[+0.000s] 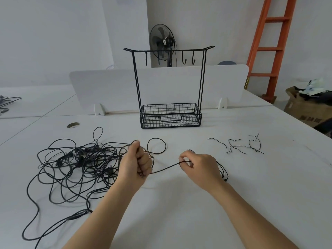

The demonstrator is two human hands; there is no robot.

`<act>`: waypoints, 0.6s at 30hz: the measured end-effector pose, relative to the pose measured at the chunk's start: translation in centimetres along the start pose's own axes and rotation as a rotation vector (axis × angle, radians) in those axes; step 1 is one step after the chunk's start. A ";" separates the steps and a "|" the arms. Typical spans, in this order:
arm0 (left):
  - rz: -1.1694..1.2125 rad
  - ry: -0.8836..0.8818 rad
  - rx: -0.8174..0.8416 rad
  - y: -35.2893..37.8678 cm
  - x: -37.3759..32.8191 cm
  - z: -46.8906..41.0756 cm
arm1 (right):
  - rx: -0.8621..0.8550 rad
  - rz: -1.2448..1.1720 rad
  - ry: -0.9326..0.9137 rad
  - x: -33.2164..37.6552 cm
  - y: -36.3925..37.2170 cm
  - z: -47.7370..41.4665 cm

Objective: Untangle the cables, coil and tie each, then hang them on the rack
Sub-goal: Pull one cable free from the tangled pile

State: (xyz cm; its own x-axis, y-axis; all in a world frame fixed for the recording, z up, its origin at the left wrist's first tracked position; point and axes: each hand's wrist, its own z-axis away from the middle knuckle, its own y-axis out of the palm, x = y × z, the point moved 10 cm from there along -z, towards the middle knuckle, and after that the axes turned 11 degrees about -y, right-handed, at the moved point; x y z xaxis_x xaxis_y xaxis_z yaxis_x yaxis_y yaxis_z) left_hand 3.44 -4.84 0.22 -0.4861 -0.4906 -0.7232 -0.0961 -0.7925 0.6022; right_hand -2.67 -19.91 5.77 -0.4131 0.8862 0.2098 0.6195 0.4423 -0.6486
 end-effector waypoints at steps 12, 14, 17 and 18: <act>-1.055 0.225 -0.170 1.3 0.0 0.6 | -0.095 0.077 0.054 -1.7 -2.0 -0.3; -1.192 0.217 -0.141 1.8 0.8 0.5 | -0.112 0.087 0.022 -1.0 -2.1 -0.3; -1.275 0.157 -0.109 1.7 1.5 0.3 | -0.115 0.067 -0.009 -0.1 -2.1 -0.4; -1.309 0.144 -0.106 1.8 1.6 0.4 | -0.110 0.063 -0.022 0.2 -2.0 -0.4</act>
State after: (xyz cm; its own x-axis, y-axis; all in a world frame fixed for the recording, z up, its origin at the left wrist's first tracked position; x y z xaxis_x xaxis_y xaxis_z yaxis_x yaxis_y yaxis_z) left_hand 2.15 -6.91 0.27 0.0097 0.6257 -0.7800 -0.3499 -0.7286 -0.5889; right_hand -3.73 -20.52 7.41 -0.3855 0.9097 0.1542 0.7133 0.3998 -0.5757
